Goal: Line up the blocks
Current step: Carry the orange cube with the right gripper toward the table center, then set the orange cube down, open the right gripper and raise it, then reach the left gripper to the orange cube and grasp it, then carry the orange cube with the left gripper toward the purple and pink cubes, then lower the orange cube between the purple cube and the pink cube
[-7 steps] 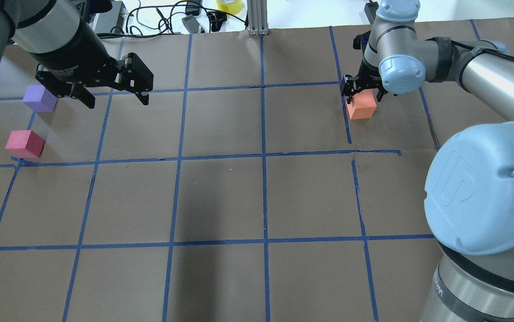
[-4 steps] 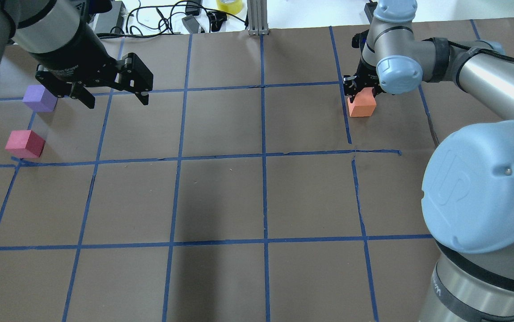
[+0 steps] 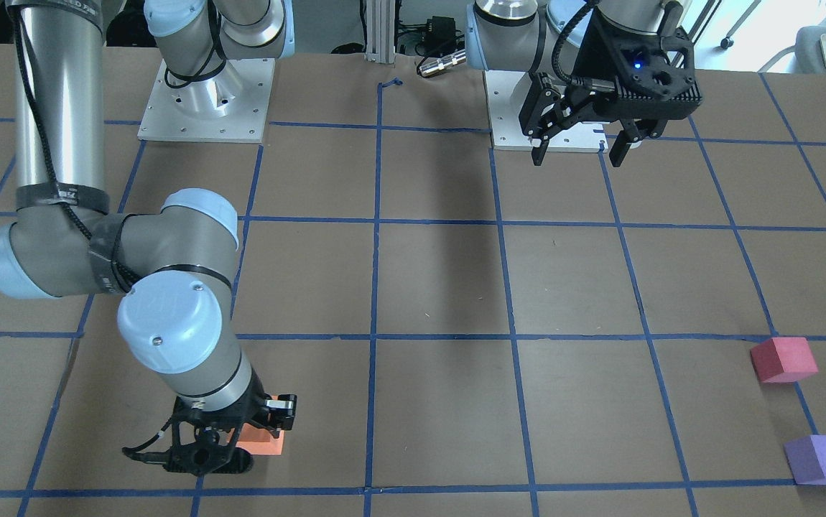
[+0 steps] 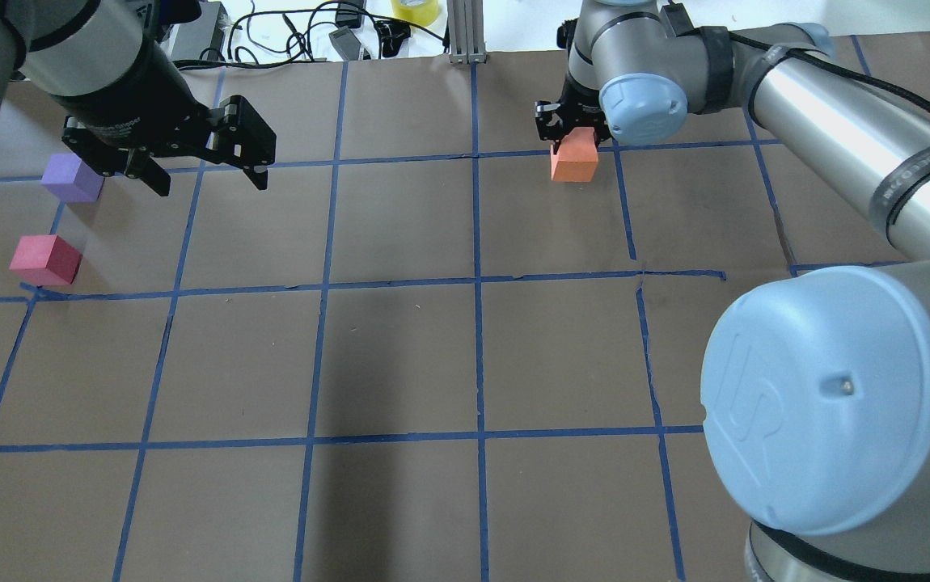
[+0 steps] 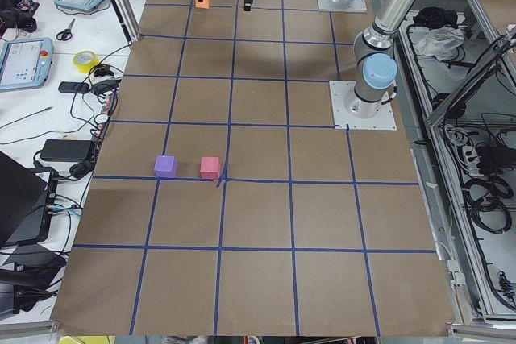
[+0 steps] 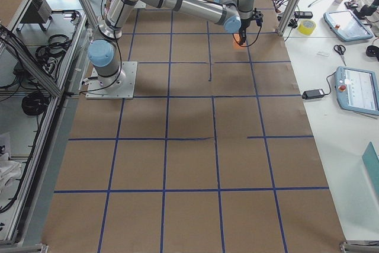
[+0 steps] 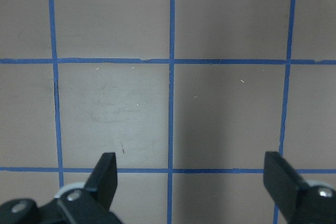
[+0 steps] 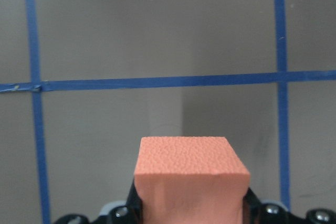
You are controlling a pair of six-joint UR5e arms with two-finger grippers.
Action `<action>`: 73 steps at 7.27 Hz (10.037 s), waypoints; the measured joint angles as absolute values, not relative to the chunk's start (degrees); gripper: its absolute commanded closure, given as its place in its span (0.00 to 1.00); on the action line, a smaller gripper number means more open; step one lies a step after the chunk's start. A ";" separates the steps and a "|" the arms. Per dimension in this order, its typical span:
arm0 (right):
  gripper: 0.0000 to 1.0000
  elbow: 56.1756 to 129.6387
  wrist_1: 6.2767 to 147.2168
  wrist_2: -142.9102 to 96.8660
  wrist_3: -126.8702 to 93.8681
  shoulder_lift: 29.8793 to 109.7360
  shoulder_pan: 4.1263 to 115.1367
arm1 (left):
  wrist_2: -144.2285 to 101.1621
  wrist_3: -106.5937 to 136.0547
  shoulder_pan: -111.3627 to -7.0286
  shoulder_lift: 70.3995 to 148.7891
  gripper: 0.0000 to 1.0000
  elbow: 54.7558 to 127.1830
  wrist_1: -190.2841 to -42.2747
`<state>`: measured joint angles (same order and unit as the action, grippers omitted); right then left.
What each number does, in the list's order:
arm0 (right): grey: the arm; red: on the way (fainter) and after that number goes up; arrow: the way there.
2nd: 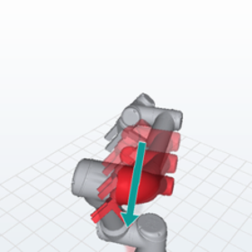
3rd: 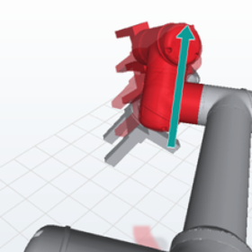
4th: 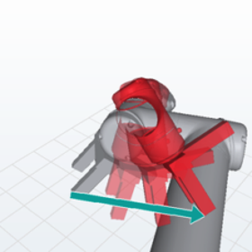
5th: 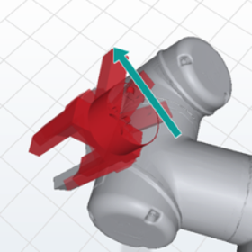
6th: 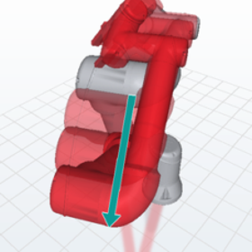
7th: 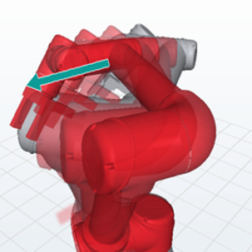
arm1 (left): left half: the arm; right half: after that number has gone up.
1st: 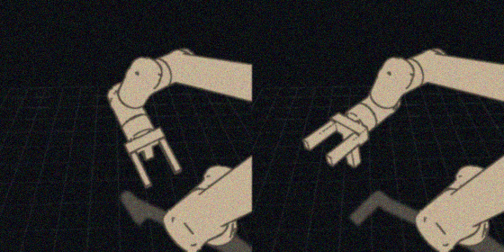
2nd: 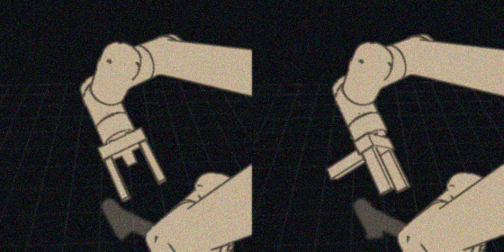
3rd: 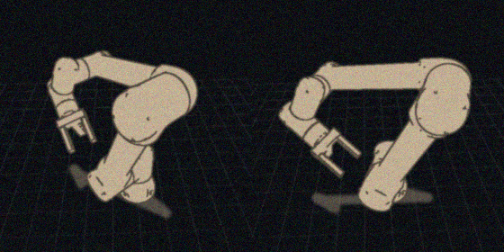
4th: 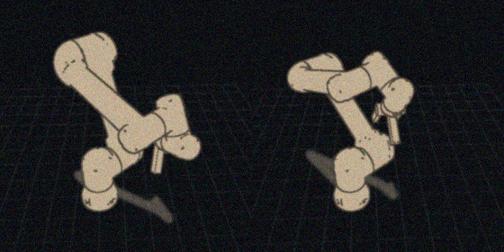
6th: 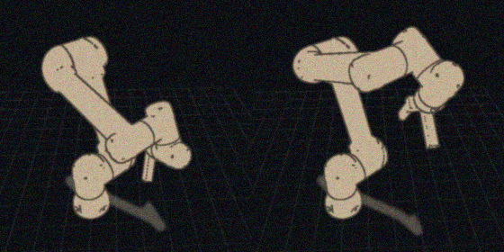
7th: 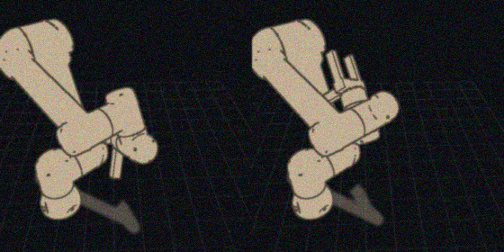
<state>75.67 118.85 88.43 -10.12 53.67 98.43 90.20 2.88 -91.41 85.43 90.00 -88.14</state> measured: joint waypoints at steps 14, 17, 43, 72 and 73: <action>0.00 74.35 117.79 90.10 -21.88 48.18 111.88 | 90.44 2.90 -91.57 85.34 0.00 90.06 -88.24; 0.00 73.77 116.78 91.11 -20.92 50.35 111.40 | 90.46 2.90 -91.57 85.34 0.00 90.09 -88.26; 0.00 85.07 93.57 90.79 0.72 84.98 92.18 | 90.22 21.18 -108.79 128.47 0.73 85.70 -48.74; 0.00 85.34 93.69 90.88 0.27 84.84 92.16 | 91.07 -30.93 -56.69 128.24 1.00 74.18 -62.20; 0.00 85.34 93.69 90.86 0.19 84.82 92.18 | 91.11 -31.19 -56.69 128.43 1.00 74.21 -61.89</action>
<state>85.34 93.69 90.86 0.19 84.82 92.18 91.11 -31.19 -56.69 128.43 74.21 -61.89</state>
